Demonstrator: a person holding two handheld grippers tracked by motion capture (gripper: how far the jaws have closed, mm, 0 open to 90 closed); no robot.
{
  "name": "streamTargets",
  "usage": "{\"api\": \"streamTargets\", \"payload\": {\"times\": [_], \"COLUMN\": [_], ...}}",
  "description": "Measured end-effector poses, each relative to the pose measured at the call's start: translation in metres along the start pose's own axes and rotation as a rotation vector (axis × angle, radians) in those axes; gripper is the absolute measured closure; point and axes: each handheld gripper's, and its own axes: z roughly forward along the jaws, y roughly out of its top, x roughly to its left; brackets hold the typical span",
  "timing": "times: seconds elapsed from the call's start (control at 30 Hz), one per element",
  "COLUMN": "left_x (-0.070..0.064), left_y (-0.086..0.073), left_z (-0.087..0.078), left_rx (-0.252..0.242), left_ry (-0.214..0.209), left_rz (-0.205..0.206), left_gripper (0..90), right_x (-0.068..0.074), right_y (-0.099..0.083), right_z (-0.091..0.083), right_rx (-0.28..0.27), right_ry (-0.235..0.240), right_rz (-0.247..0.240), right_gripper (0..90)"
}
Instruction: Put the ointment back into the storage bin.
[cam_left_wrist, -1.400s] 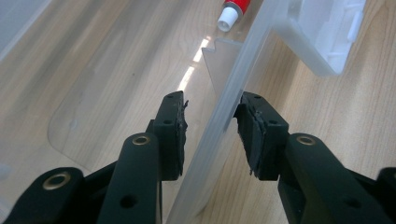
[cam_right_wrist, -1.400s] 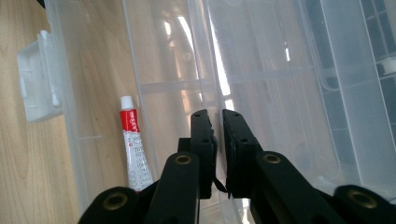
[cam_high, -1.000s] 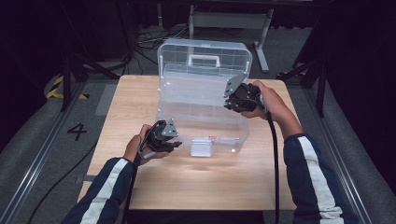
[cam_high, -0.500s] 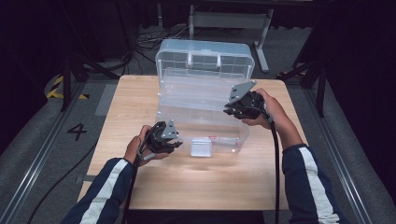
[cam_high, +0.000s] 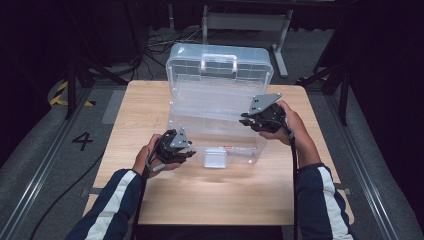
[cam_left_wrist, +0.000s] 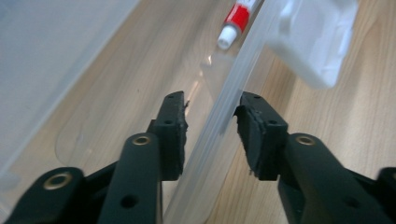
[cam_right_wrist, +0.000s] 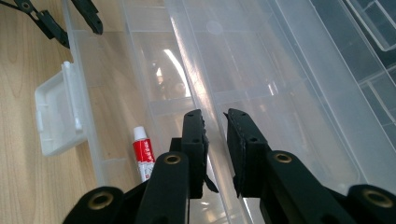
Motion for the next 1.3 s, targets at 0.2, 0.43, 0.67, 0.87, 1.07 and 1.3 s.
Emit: {"api": "streamTargets", "payload": {"times": [0.2,0.43,0.67,0.87,1.07,1.3], "left_x": [-0.001,-0.001,0.001,0.003,0.004,0.009], "left_y": [0.000,0.000,-0.001,-0.001,0.000,-0.001], "left_z": [-0.004,-0.006,-0.013,-0.022,-0.029,-0.045], "left_rx": [-0.017,-0.019,-0.062,-0.099,-0.113,-0.161], "left_ry": [0.002,0.008,0.000,-0.006,-0.005,0.011], "left_rz": [0.004,0.013,-0.006,-0.017,-0.008,-0.023], "left_gripper": [68.6,67.3,64.4,68.4,74.8,83.8], "right_x": [0.006,0.006,0.006,0.007,0.007,0.008], "right_y": [-0.004,-0.008,-0.010,-0.011,-0.011,-0.013], "right_z": [0.001,0.001,0.001,0.001,0.001,0.001], "right_rx": [-0.023,-0.045,-0.050,-0.053,-0.055,-0.065], "right_ry": [-0.018,0.006,0.008,0.007,0.002,0.001], "right_rz": [0.009,0.021,0.027,0.029,0.031,0.034], "right_gripper": [76.4,76.2,76.0,75.9,75.6,75.2]}}
